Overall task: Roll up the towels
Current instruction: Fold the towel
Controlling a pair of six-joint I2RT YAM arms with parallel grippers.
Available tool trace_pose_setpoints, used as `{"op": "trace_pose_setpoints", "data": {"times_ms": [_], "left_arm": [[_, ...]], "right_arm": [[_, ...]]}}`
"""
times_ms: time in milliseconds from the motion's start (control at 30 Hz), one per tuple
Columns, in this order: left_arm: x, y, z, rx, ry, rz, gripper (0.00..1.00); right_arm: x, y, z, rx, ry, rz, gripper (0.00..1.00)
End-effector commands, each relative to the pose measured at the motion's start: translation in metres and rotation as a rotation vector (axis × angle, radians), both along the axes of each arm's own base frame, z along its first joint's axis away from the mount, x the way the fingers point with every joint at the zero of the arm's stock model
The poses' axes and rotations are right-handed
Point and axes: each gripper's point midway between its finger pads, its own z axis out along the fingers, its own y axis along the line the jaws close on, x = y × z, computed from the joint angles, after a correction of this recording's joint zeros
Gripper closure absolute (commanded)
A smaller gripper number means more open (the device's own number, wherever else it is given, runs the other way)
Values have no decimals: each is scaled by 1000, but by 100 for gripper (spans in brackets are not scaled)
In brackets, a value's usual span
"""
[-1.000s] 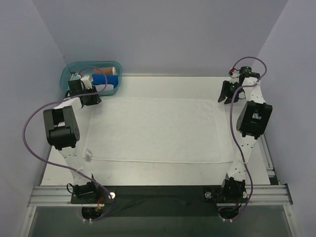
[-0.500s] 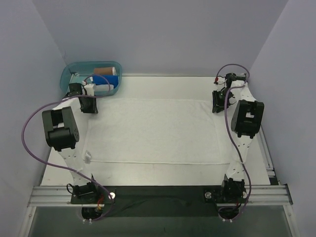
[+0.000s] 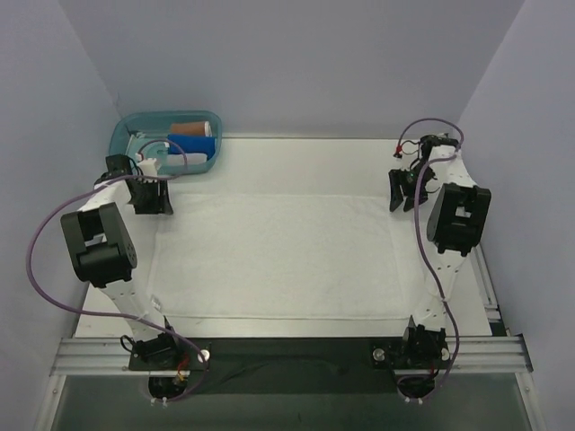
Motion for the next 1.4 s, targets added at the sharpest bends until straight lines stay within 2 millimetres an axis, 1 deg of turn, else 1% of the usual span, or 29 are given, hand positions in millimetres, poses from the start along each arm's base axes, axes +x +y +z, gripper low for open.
{"op": "trace_pose_setpoints", "data": {"times_ms": [0, 33, 67, 100, 133, 167, 200, 233, 267, 300, 467, 600, 733, 767, 833, 867, 933, 1067, 1133, 1233, 1267, 1300, 1333, 1367], "left_arm": [[54, 2, 55, -9, -203, -5, 37], [59, 6, 54, 14, -202, 5, 37], [70, 8, 52, 26, -206, 5, 37], [74, 11, 48, 35, -200, 12, 37], [78, 14, 46, 49, -198, 17, 37], [81, 14, 35, 56, -180, 11, 37], [88, 14, 36, 62, -191, 0, 37], [89, 14, 32, 66, -185, -11, 37], [90, 13, 22, 73, -170, -30, 37], [92, 12, 19, 75, -169, -38, 37], [87, -1, -5, 77, -119, -108, 35], [82, 2, -20, 109, -74, -110, 34], [77, 3, -26, 105, -52, -107, 35], [76, 3, -26, 106, -49, -108, 35], [75, 3, -26, 109, -48, -107, 35], [74, 3, -25, 105, -49, -105, 36], [73, 2, -26, 102, -47, -107, 36], [70, 1, -25, 97, -42, -104, 36], [68, 0, -26, 97, -37, -105, 38], [65, 0, -30, 96, -25, -106, 45], [65, 1, -30, 95, -24, -104, 47], [65, 0, -31, 94, -23, -106, 53], [66, 0, -32, 94, -24, -108, 55], [65, 0, -32, 91, -20, -111, 58]], "right_arm": [[29, -10, 49, 24, -130, -57, 49], [33, -15, 50, 3, -139, -66, 48], [44, -19, 57, -18, -171, -74, 47], [48, -22, 49, -27, -158, -89, 47], [50, -25, 47, -44, -156, -95, 47], [53, -26, 45, -48, -158, -97, 47], [58, -27, 41, -49, -159, -98, 47], [59, -28, 39, -50, -155, -101, 47], [60, -28, 36, -46, -153, -99, 47], [61, -27, 29, -43, -145, -96, 45], [65, -35, 7, -77, -123, -101, 40], [67, -32, 1, -75, -114, -108, 38], [66, -30, -2, -75, -107, -105, 38], [64, -30, -4, -74, -99, -105, 38], [60, -29, -1, -72, -97, -100, 39], [56, -28, -4, -68, -82, -102, 39], [52, -26, 0, -56, -81, -99, 39], [43, -23, 2, -49, -65, -101, 41], [37, -21, -3, -45, -46, -99, 44], [33, -18, -11, -39, -20, -96, 51], [32, -16, -15, -36, -12, -94, 56], [32, -16, -16, -37, -10, -95, 59], [34, -16, -16, -37, -13, -97, 62], [35, -16, -18, -37, -12, -103, 66]]}}
